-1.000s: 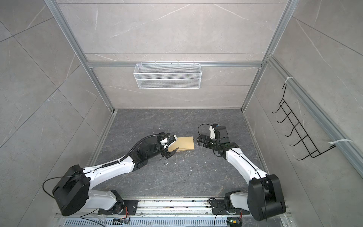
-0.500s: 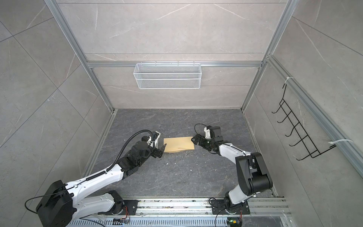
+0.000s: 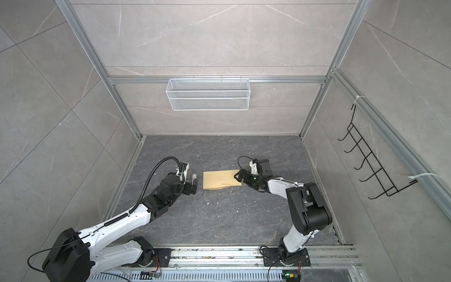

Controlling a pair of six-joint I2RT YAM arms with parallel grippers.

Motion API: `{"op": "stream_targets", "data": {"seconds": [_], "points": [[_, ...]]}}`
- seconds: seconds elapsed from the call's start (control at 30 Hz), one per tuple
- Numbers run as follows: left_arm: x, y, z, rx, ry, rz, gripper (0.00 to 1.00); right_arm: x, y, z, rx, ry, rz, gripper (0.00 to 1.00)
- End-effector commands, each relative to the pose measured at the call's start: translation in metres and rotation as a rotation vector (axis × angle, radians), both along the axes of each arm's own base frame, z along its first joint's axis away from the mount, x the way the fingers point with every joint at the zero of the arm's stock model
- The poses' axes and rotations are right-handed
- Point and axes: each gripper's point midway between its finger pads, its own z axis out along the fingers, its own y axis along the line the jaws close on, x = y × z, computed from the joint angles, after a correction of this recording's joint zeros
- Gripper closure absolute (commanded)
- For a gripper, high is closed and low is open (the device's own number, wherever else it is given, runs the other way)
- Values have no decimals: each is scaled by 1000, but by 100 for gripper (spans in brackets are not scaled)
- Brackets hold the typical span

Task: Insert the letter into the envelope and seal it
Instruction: 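Lay the yellow envelope flat on the table with the left gripper and release, then grasp the white glue stick beside the envelope with the left gripper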

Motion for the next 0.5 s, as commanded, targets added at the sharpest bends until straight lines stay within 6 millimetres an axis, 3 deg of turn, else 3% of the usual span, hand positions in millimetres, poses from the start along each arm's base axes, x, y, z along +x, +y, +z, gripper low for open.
{"op": "stream_targets", "data": {"seconds": [0.0,0.47], "points": [[0,2,9,-60,-14,8,0,-3,8,-7,15,21,16,1],[2,1,6,-71,-4,11,0,-10,24,-16,19,44,50,1]]}}
